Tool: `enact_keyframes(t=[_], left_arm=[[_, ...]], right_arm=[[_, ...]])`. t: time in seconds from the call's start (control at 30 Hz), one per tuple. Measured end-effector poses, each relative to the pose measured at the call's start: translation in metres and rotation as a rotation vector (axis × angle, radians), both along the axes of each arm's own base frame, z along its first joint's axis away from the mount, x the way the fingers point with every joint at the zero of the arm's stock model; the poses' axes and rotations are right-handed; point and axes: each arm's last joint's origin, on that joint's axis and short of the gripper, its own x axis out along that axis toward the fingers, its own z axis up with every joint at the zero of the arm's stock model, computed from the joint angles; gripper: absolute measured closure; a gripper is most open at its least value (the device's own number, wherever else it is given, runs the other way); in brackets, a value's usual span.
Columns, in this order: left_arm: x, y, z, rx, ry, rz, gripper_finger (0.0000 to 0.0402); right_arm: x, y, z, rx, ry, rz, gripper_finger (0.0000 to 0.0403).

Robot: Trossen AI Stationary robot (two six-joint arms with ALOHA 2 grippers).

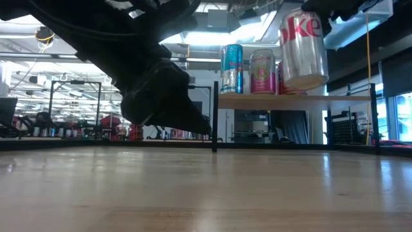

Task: Place canned beverage on shelf
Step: Put the top red silver soda can on the shelf

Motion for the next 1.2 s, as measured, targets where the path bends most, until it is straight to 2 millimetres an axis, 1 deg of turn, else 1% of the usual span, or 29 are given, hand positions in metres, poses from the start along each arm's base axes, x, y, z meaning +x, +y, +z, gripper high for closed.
enact_keyframes(t=[0.13, 0.23, 0.37, 0.53, 0.67, 0.83, 1.0, 1.2], left_arm=[[-0.002, -0.004, 0.0, -0.001, -0.001, -0.011, 0.0053], [-0.003, -0.006, 0.0, -0.001, -0.002, -0.018, 0.0053], [-0.003, -0.006, 0.0, -0.003, -0.003, -0.016, 0.0053], [-0.003, -0.006, 0.0, -0.004, -0.005, -0.016, 0.0053], [-0.003, -0.006, 0.0, -0.004, -0.004, -0.016, 0.0053], [-0.003, -0.006, 0.0, -0.003, -0.004, -0.016, 0.0053], [-0.002, -0.006, 0.0, -0.005, -0.007, -0.015, 0.0053], [-0.002, -0.006, 0.0, -0.009, -0.005, -0.019, 0.0053]], right_arm=[[0.019, 0.022, -0.011, -0.028, 0.017, 0.058, 0.0199], [0.031, 0.036, -0.023, -0.05, 0.061, 0.091, 0.02], [0.05, 0.052, -0.042, -0.067, 0.098, 0.131, 0.0194], [0.07, 0.068, -0.062, -0.087, 0.098, 0.193, 0.0197], [0.084, 0.074, -0.077, -0.085, 0.097, 0.211, 0.0192], [0.093, 0.077, -0.092, -0.103, 0.112, 0.216, 0.0189], [0.096, 0.078, -0.097, -0.093, 0.122, 0.214, 0.0188], [0.097, 0.078, -0.097, -0.057, 0.124, 0.198, 0.0187]])
